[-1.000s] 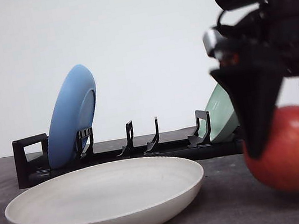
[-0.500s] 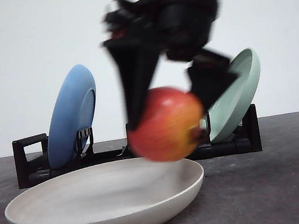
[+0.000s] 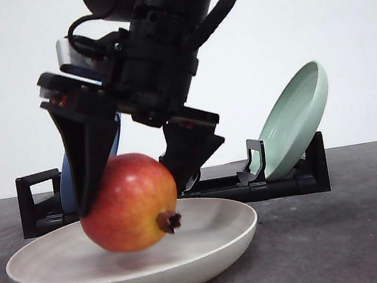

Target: Place pomegranate in white plate

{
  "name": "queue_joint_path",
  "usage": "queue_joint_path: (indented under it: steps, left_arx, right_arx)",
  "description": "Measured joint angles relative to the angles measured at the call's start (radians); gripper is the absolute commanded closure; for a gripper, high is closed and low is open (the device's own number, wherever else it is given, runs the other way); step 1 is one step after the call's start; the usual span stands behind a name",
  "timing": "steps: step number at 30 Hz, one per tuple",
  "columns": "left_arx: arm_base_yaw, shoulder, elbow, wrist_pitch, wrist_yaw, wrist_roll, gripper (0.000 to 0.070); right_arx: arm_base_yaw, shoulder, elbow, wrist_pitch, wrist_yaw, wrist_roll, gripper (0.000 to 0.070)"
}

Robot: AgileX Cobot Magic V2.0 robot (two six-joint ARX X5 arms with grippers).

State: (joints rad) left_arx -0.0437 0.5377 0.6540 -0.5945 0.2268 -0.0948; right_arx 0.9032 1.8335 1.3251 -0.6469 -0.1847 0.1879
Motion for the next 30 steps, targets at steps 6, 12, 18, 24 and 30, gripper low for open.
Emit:
queue_joint_path:
  steps: [6, 12, 18, 24, 30]
  left_arx:
    - [0.0, 0.0, 0.0, 0.0, 0.0, 0.0, 0.0341]
    - [0.0, 0.0, 0.0, 0.0, -0.001, 0.0, 0.0341]
    - [0.0, 0.0, 0.0, 0.0, -0.001, 0.0, 0.0341]
    - [0.0, 0.0, 0.0, 0.0, -0.011, 0.0, 0.034]
    - [0.0, 0.0, 0.0, 0.0, -0.015, 0.0, 0.0341]
  right_arx:
    - [-0.001, 0.008, 0.0, -0.009, 0.004, 0.0, 0.0144]
    - [0.001, 0.008, 0.0, -0.011, 0.004, 0.0, 0.0086]
    - [0.003, 0.008, 0.0, 0.015, 0.005, 0.0, 0.0069]
    - [0.013, -0.033, -0.001, 0.026, 0.085, -0.019, 0.007]
    - [0.014, -0.202, -0.137, 0.235, 0.106, -0.027, 0.0082]
